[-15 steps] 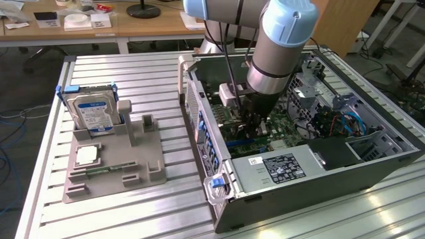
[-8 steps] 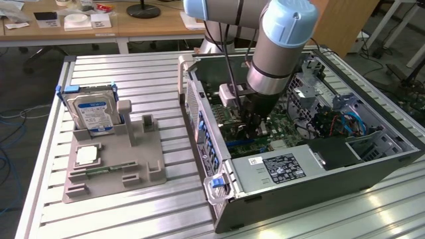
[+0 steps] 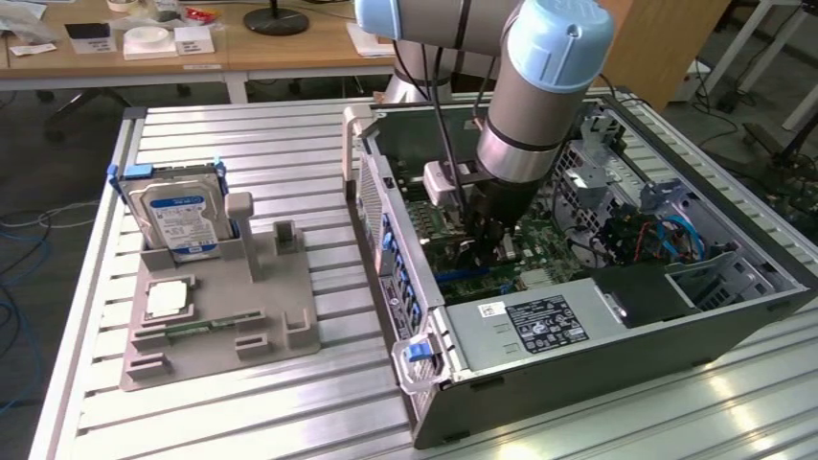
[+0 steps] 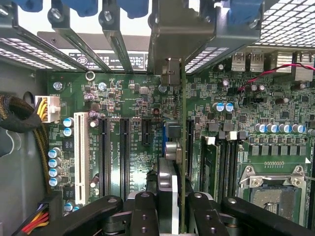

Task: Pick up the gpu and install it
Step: 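Insert the gpu into the slot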

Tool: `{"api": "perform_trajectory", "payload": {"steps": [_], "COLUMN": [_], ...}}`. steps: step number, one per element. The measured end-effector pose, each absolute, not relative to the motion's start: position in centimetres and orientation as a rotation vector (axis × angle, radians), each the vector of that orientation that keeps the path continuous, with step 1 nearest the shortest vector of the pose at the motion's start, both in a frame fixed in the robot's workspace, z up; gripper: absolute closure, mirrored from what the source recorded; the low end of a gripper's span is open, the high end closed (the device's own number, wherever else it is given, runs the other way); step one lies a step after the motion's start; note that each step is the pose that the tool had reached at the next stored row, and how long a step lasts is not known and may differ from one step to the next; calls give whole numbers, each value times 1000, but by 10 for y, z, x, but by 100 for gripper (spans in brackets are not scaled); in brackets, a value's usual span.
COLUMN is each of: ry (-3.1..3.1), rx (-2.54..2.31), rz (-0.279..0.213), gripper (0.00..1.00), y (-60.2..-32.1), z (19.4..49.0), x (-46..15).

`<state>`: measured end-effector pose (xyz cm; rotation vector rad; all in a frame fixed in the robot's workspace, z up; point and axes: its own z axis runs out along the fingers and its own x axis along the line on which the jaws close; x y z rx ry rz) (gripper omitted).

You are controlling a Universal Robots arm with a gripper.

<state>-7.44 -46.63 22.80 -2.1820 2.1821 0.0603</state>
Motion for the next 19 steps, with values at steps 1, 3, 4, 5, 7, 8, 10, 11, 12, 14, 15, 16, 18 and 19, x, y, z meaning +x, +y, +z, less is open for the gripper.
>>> {"api": "perform_trajectory", "payload": {"steps": [1,3,4,5,7,8,10,11,12,14,15,16,18,19], "ry": [2182,2182,2183,2185,2187,2188,2190,2190,2190,2190,2190,2190,2190,2190], "rx": [-2182,-2182,-2183,-2185,-2187,-2188,-2190,-2190,-2190,-2190,-2190,-2190,-2190,-2190], "rz": [60,60,58,55,50,48,44,44,44,44,44,44,44,44], "gripper": [72,72,72,72,72,72,72,72,72,72,72,72,72,72], "y": [-466,-466,-466,-466,-466,-466,-466,-466,-466,-465,-465,-465,-465,-465], "z": [228,228,228,228,228,228,228,228,228,228,228,228,228,228], "x": [-74,-74,-74,-74,-74,-74,-74,-74,-74,-74,-74,-74,-74,-75]}}
